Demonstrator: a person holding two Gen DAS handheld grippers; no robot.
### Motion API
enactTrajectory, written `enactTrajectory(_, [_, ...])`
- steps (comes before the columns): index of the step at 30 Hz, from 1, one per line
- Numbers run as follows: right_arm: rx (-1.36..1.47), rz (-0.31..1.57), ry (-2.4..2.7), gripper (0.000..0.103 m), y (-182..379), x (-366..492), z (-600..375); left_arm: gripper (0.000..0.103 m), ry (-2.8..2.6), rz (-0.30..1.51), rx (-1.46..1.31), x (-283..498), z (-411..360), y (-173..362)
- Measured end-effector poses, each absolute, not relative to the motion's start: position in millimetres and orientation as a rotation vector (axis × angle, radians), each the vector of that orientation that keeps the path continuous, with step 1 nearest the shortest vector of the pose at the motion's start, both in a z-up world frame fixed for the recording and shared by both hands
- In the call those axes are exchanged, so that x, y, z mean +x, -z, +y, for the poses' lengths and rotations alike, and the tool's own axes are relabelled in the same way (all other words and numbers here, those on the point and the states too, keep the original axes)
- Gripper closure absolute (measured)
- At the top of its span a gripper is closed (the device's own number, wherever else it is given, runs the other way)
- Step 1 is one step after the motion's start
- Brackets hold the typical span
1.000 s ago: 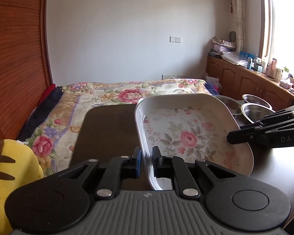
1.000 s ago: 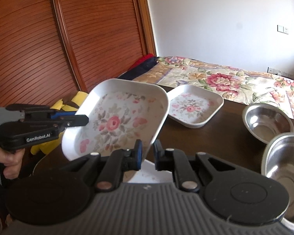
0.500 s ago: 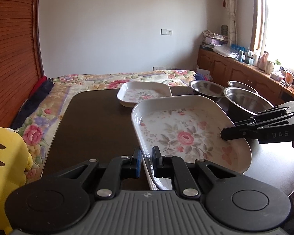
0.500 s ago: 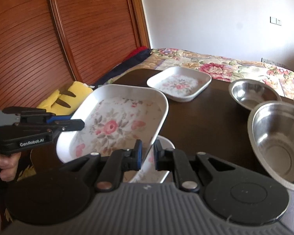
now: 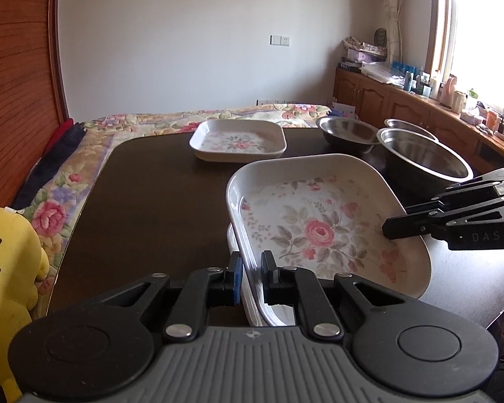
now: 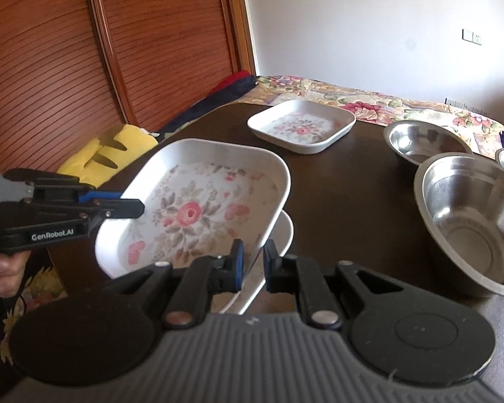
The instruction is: Organize plates and bowls
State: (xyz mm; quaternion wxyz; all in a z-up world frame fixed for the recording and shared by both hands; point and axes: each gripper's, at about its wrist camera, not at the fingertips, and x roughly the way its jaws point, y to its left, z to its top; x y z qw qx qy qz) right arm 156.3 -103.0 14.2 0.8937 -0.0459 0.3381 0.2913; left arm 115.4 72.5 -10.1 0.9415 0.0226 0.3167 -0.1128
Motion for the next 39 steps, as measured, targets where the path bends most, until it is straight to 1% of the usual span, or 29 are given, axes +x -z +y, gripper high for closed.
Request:
enactTrajectory(14, [-0.137, 0.692, -0.592, 0.088, -11, 152, -99, 0.064, 0.228, 0.664, 0.049, 122, 73, 16])
enactTrajectory(22, [-0.159, 0.689, -0.584, 0.086, -13, 153, -94, 0.064, 0.229, 0.66, 0.038, 124, 75, 17])
enactTrajectory(27, [-0.175, 0.674, -0.571, 0.084, -13, 151, -94, 0.063, 0.238, 0.645, 0.037, 123, 74, 13])
enactTrajectory(39, [-0.162, 0.627, -0.572, 0.084, -26, 150, -99, 0.063, 0.229, 0.616, 0.057, 130, 76, 2])
